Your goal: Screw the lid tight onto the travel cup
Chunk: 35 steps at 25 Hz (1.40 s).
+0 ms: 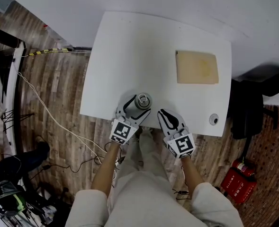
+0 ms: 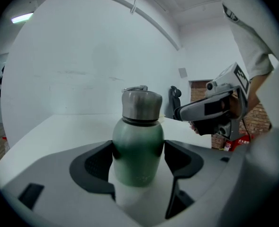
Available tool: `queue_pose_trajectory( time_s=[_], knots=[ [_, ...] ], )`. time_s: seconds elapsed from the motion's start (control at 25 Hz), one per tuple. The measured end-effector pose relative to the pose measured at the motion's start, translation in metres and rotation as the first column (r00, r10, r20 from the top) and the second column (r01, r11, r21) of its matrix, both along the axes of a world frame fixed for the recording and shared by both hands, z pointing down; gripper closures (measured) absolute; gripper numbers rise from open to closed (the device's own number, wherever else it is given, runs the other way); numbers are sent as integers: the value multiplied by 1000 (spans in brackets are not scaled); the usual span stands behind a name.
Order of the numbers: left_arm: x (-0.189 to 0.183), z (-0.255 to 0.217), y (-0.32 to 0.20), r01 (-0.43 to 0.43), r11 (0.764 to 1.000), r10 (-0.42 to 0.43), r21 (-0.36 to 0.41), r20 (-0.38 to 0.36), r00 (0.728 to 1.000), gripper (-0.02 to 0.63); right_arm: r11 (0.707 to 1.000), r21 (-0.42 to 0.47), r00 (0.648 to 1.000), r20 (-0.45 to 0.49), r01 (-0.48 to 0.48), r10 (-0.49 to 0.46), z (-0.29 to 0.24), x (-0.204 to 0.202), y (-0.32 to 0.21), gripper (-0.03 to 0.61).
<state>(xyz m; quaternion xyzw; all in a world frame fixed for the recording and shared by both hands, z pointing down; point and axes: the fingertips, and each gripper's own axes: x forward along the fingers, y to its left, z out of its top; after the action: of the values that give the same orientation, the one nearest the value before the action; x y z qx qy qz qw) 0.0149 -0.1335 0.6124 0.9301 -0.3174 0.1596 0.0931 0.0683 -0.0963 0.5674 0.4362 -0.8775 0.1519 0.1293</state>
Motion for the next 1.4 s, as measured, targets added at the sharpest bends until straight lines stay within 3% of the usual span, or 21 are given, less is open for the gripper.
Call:
queue_pose_trajectory(
  time_s=[0.24, 0.48, 0.88, 1.4],
  knots=[
    [0, 1, 0, -3, 1000, 3, -3, -7, 1000, 281, 996, 38, 996, 48, 76, -77, -3, -13, -2, 285],
    [-1, 2, -2, 0, 1000, 1, 4, -9, 1000, 281, 991, 66, 992, 33, 117, -120, -5, -26, -12, 219],
    [0, 2, -3, -5, 1000, 5, 3, -12, 1000, 281, 967, 109, 972, 17, 230, -233, -16, -62, -41, 223],
    [-1, 0, 0, -10, 1000, 10, 11, -15, 1000, 281, 915, 146, 927, -32, 375, -375, -20, -86, -51, 318]
  ],
)
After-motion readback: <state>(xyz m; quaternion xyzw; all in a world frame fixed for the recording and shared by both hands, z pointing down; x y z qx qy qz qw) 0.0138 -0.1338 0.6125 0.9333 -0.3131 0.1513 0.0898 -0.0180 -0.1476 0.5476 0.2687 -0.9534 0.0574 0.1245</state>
